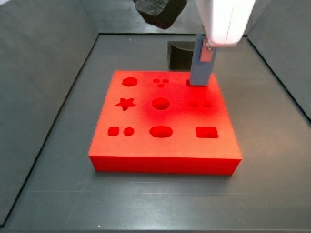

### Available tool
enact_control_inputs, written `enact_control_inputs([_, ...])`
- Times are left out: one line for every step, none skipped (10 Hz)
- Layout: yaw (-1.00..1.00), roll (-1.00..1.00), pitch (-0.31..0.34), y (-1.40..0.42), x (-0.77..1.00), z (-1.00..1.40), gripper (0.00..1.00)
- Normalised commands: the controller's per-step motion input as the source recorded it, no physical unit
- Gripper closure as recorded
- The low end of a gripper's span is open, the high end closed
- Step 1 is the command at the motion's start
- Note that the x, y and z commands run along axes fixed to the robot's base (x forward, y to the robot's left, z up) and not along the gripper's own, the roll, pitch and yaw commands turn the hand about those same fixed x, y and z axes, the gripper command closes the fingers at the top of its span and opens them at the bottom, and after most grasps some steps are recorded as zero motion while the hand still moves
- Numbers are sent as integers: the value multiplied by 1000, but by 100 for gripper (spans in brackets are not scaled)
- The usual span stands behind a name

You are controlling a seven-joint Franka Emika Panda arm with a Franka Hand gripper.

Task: Insert the arch object.

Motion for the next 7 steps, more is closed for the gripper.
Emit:
enact_control_inputs([29, -123, -44, 126, 0, 0, 100])
enact_control_inputs([34, -100, -83, 0, 0, -69, 100])
enact_control_inputs([20, -83, -27, 0, -231, 0, 100])
enact_control_inputs([20, -73, -13, 0, -303, 0, 100])
enact_control_inputs([17, -110, -31, 0, -309, 0, 100])
enact_control_inputs([46, -113, -43, -23, -203, 0, 100])
enact_control_inputs([114, -139, -76, -94, 0, 0, 100])
